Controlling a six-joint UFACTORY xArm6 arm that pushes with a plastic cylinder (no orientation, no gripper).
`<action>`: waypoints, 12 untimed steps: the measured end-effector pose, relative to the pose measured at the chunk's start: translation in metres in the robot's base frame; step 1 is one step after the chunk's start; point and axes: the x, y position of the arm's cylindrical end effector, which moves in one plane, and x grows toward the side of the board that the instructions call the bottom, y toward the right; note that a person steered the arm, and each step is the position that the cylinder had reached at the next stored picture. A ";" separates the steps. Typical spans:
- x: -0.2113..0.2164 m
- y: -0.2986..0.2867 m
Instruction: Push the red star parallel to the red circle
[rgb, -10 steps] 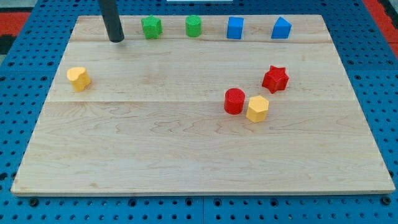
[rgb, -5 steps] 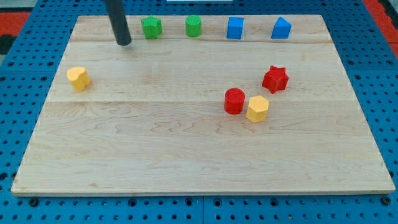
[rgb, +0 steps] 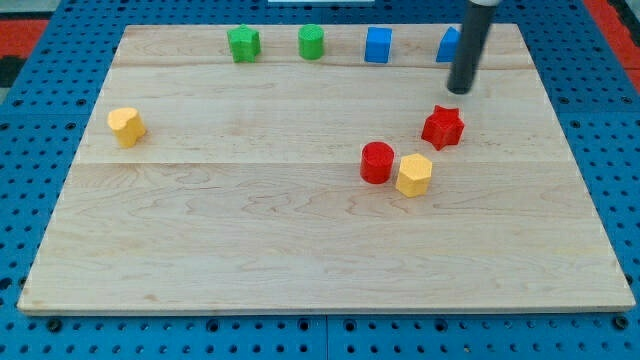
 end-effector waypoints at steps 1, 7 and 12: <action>0.051 0.001; 0.019 0.000; 0.053 -0.237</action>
